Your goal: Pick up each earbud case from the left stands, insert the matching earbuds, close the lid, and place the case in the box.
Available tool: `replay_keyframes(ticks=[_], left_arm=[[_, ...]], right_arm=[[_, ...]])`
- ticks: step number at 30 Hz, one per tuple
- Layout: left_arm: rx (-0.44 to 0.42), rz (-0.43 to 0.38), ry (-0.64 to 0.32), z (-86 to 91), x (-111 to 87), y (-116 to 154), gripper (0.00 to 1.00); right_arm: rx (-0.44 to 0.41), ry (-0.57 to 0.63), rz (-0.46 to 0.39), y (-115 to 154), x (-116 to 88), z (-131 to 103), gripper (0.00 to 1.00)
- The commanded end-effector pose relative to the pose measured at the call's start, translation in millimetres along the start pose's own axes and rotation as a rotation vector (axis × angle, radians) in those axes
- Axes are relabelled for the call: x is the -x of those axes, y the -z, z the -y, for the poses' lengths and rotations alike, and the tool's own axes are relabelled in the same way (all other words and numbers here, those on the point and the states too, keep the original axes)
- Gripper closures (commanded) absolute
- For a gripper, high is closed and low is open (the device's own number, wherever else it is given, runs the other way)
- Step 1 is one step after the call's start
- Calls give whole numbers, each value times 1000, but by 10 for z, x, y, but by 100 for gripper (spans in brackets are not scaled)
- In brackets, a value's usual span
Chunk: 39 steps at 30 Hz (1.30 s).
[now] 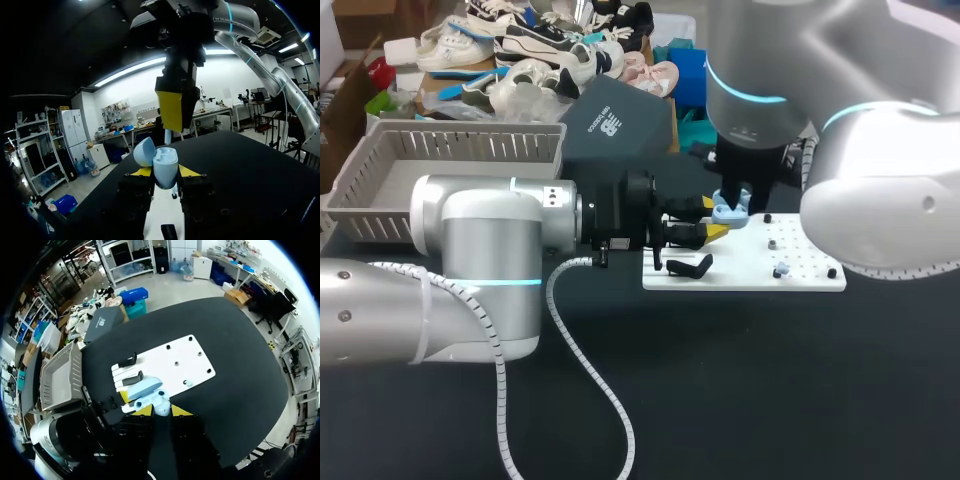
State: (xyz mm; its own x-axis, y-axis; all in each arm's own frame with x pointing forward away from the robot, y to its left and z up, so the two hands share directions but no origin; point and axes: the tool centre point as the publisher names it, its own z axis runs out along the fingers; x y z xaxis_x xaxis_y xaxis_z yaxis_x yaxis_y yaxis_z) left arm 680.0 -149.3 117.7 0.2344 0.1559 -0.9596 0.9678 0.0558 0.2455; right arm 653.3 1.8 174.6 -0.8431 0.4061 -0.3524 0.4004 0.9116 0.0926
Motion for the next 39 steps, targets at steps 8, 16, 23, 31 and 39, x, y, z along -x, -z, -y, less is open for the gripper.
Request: replay_keyframes(ticks=[8, 16, 23, 31, 39], left_arm=[[2, 3, -1, -1, -8, -1, 100], [2, 3, -1, -1, -8, -1, 100], [2, 3, -1, -1, -8, -1, 100], [2, 3, -1, -1, -8, -1, 100], [2, 3, -1, -1, -8, -1, 100]], right_arm=[[-6, 0, -11, -49, 21, -31, 100], [-6, 1, -15, -75, 26, -35, 100], [-8, 1, -19, -88, 30, -34, 100], [-4, 1, -24, -117, 33, -49, 100], [-4, 2, -30, -145, 22, -61, 100]])
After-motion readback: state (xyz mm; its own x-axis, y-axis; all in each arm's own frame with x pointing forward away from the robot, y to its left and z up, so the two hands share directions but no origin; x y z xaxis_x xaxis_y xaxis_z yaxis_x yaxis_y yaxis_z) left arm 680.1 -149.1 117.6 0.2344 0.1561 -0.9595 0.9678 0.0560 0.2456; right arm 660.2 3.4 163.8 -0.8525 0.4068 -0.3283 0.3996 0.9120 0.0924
